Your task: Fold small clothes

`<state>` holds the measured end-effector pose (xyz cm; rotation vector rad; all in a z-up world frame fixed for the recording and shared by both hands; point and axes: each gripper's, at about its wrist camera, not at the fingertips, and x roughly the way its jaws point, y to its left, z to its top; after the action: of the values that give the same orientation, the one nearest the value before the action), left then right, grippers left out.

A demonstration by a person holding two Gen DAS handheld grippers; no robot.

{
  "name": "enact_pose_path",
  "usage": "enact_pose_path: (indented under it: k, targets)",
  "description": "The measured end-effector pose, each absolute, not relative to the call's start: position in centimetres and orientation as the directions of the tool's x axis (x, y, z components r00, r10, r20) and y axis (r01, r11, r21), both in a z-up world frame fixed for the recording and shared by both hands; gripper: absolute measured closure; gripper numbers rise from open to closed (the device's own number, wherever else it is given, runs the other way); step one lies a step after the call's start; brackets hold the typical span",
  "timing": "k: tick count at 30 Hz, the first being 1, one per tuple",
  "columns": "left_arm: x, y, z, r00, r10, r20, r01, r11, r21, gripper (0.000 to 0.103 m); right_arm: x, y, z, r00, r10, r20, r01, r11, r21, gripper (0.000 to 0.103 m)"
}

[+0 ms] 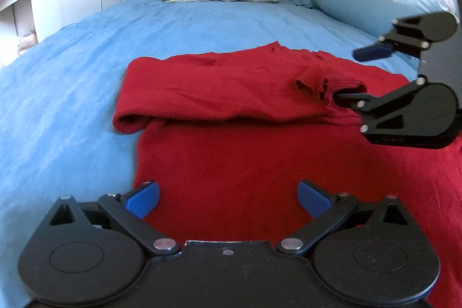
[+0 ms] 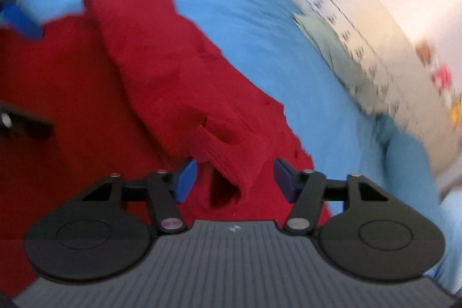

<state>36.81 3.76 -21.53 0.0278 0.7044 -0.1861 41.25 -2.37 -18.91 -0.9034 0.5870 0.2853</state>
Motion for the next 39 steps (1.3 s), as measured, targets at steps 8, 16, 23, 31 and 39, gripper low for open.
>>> enact_pose_path:
  k: [8,16,23,31,39]
  targets:
    - [36.7,4.0,-21.7,0.747,-0.166,-0.644,0.182,0.982,-0.041,0.0,42.8,-1.1,-21.1,0.776,-0.022,-0.63,-0.561,0.432,-0.706,0.08]
    - [36.4,3.3,-22.0,0.756,-0.146,-0.638,0.184,0.983,-0.007,0.0,46.7,-6.8,-14.8,0.801,-0.013,-0.598,-0.336,0.818,-0.467,0.081]
    - [36.3,3.0,-22.2,0.758,-0.145,-0.636,0.182,0.983,-0.007,0.0,47.7,-18.5,-12.1,0.829,-0.14,-0.542,0.07,0.987,-0.147,0.081]
    - [36.3,2.7,-22.3,0.759,-0.138,-0.637,0.181,0.983,0.003,0.0,45.9,-24.8,-17.7,0.749,-0.19,-0.635,0.193,0.979,-0.066,0.081]
    - [37.2,2.1,-19.8,0.728,-0.165,-0.666,0.212,0.977,-0.011,0.0,43.3,-24.7,-19.5,0.648,-0.255,-0.718,0.276,0.957,-0.091,0.052]
